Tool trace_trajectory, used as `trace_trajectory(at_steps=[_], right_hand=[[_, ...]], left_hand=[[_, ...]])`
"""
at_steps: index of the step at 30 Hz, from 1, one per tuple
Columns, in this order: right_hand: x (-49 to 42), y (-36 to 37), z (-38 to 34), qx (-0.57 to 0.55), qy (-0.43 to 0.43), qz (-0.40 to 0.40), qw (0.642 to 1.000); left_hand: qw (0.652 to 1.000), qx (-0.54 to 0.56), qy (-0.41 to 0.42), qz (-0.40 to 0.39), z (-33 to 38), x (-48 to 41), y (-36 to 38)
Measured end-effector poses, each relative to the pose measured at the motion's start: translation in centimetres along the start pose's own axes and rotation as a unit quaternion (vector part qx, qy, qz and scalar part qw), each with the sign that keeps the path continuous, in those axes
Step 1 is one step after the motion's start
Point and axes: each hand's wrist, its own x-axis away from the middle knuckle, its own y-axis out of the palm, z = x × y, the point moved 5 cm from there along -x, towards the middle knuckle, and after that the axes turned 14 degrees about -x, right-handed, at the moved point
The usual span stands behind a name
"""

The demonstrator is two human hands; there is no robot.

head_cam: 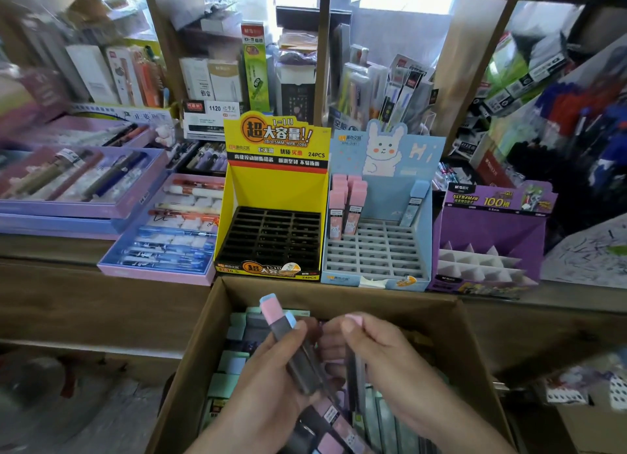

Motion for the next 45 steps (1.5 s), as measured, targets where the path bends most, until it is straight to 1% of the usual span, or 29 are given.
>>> trace_trajectory(at_steps=[1, 4, 5, 8, 9, 11, 13, 16, 19, 21, 25, 28, 30, 34, 36, 41, 45], right_hand=[[-0.1, -0.4, -0.3, -0.031, 0.001, 0.010, 0.999], [-0.1, -1.3, -1.3, -0.060, 0.007, 0.028, 0.998], [-0.2, -1.5, -1.4, -0.089, 0.018, 0.029, 0.995], [-0.1, -1.2, -1.8, -0.230, 0.071, 0.021, 0.970], [-0.1, -1.1, -2.0, -0.262, 0.074, 0.020, 0.962], [-0.2, -1.2, -2.3, -0.271, 0.055, 0.032, 0.961], [-0.3, -1.4, -2.5, -0.245, 0.024, 0.047, 0.968], [-0.1, -1.4, -2.5, -0.192, -0.010, 0.046, 0.980], [0.0, -2.0, -2.7, -0.088, -0.056, 0.069, 0.992], [0.0, -2.1, -3.1, -0.045, -0.083, 0.081, 0.992], [0.0, -2.0, -5.0, -0.013, -0.113, 0.086, 0.990], [-0.4, -2.4, -7.4, 0.001, -0.145, 0.089, 0.985], [-1.0, -2.8, -9.4, -0.003, -0.174, 0.105, 0.979], [-2.5, -3.3, -13.5, 0.024, -0.274, 0.132, 0.952], [-3.3, -3.6, -14.9, 0.050, -0.306, 0.138, 0.941], [-5.5, -4.1, -15.8, 0.116, -0.329, 0.153, 0.925], [-7.1, -4.0, -15.2, 0.147, -0.321, 0.151, 0.923]], left_hand=[[1.000, -0.007, 0.001, 0.014, 0.2, 0.1, -0.2], [0.998, -0.037, 0.013, 0.054, 0.6, 0.2, -0.3], [0.997, -0.040, 0.018, 0.060, 0.7, 0.2, -0.3], [0.996, -0.045, 0.024, 0.078, 1.0, 0.5, -0.2], [0.995, -0.052, 0.024, 0.081, 1.1, 0.6, -0.1], [0.995, -0.058, 0.027, 0.083, 1.2, 1.0, -0.1], [0.994, -0.060, 0.038, 0.081, 1.3, 1.3, -0.1], [0.992, -0.065, 0.054, 0.090, 1.4, 1.5, -0.2], [0.991, -0.062, 0.059, 0.100, 1.4, 1.5, -0.3], [0.991, -0.061, 0.058, 0.104, 1.5, 1.4, -0.3], [0.986, -0.091, 0.056, 0.125, 1.8, 1.2, -0.5], [0.986, -0.094, 0.052, 0.124, 1.8, 1.0, -0.7], [0.984, -0.103, 0.063, 0.131, 1.9, 0.8, -0.8], [0.985, -0.092, 0.072, 0.124, 2.8, 0.4, -0.7], [0.988, -0.071, 0.071, 0.116, 3.7, 0.2, -0.5], [0.988, -0.051, 0.101, 0.108, 5.8, -0.9, -0.5], [0.986, -0.040, 0.116, 0.111, 5.9, -1.9, -0.9]])
